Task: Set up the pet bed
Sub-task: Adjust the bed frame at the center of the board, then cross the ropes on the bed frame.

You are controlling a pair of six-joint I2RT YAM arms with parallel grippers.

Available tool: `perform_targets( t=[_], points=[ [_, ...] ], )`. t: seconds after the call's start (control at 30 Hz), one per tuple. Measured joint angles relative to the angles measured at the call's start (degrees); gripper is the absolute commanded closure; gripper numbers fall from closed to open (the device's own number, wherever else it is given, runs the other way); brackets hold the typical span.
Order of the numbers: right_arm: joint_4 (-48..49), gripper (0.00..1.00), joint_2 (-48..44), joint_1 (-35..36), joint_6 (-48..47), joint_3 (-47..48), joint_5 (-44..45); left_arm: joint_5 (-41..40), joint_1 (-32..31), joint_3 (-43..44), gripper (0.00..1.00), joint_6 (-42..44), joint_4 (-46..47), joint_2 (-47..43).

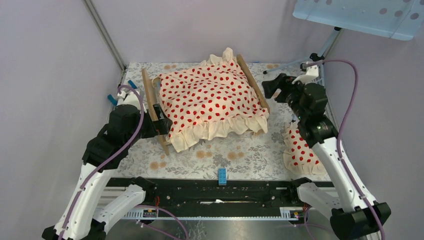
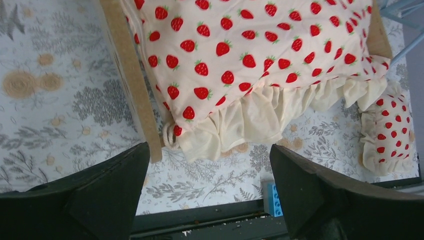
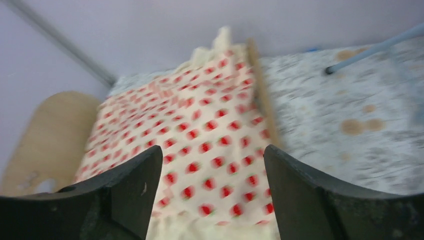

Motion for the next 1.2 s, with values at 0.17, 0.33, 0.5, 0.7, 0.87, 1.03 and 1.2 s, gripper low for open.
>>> perform_targets(
  t=[0.17, 0.33, 0.5, 0.7, 0.87, 1.03, 1.2],
  points=[
    [-0.9, 0.15, -1.9, 24.2, 5.5, -2.7, 8.0, -1.6, 0.0, -4.1, 0.01, -4.2, -0.5, -2.7],
    [6.5, 0.15, 8.2, 51.1, 1.9, -7.8, 15.2, -2.6, 0.0, -4.5, 0.01, -6.8, -1.3, -5.4],
    [19.5, 0.16, 22.6, 64.4, -12.0, -12.8, 17.1, -2.6, 0.0, -5.7, 0.01, -8.2, -1.6, -5.0],
    [32.4, 0.20, 31.1, 67.3, -26.1, -16.2, 18.6, -3.2, 0.0, -5.9, 0.01, -8.6, -2.5, -6.9],
    [43.9, 0.10, 36.5, 67.3, -37.5, -16.3, 20.2, -3.1, 0.0, -6.0, 0.01, -8.8, -3.8, -7.7],
    [56.7, 0.05, 43.6, 67.3, -53.9, -19.5, 20.7, -2.9, 0.0, -6.2, 0.01, -8.9, -3.9, -8.4],
    [67.4, 0.04, 50.1, 67.3, -69.7, -19.6, 22.8, -2.8, 0.0, -6.2, 0.01, -8.9, -4.0, -9.2]
  ],
)
